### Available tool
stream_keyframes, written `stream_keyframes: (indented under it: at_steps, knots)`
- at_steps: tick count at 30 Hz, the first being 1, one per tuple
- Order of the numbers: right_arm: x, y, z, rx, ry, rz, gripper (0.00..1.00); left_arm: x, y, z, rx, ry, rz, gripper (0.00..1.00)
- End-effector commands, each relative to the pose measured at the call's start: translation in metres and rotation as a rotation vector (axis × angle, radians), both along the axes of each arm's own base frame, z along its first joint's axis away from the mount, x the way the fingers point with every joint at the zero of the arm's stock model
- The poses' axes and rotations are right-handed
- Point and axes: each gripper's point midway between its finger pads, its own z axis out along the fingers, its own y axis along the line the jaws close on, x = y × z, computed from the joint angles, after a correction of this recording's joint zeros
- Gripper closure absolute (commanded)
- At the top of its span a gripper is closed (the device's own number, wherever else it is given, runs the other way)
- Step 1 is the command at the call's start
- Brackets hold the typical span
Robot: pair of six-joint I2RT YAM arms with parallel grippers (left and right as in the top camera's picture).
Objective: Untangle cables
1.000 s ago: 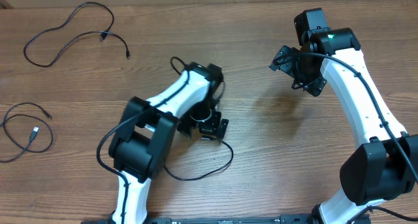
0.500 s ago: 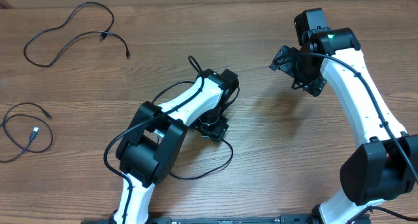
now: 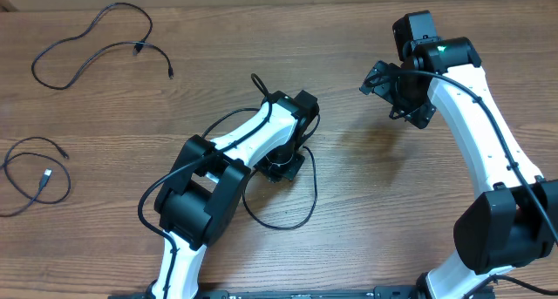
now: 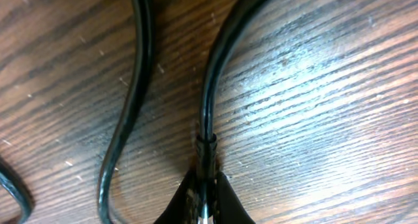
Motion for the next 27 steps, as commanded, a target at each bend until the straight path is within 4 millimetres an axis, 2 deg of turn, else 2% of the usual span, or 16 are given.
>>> stream_keyframes:
  at_steps: [1, 8, 15, 17, 20, 22, 27]
  knots:
    - [0.000, -0.001, 0.000, 0.001, 0.000, 0.002, 0.00, -0.006, -0.004, -0.002, 0.001, 0.030, 0.039, 0.96]
    - [0.000, -0.001, 0.000, 0.000, 0.000, 0.001, 0.00, -0.005, 0.004, 0.016, 0.032, 0.056, 0.079, 0.96]
    - [0.000, -0.001, 0.000, 0.001, 0.000, 0.002, 0.00, 0.020, 0.020, 0.039, 0.051, 0.017, 0.228, 0.96]
    - [0.000, -0.001, 0.000, 0.001, 0.000, 0.001, 0.00, 0.031, 0.031, 0.048, 0.052, 0.008, 0.265, 0.96]
    - [0.000, -0.001, 0.000, 0.001, 0.000, 0.002, 0.00, 0.039, 0.053, 0.051, 0.093, -0.005, 0.300, 0.96]
    - [0.000, -0.001, 0.000, 0.000, 0.000, 0.002, 0.00, 0.043, 0.070, 0.051, 0.122, -0.005, 0.329, 0.96]
    - [0.000, -0.001, 0.000, 0.001, 0.000, 0.001, 0.00, 0.044, 0.097, 0.053, 0.143, 0.026, 0.409, 0.96]
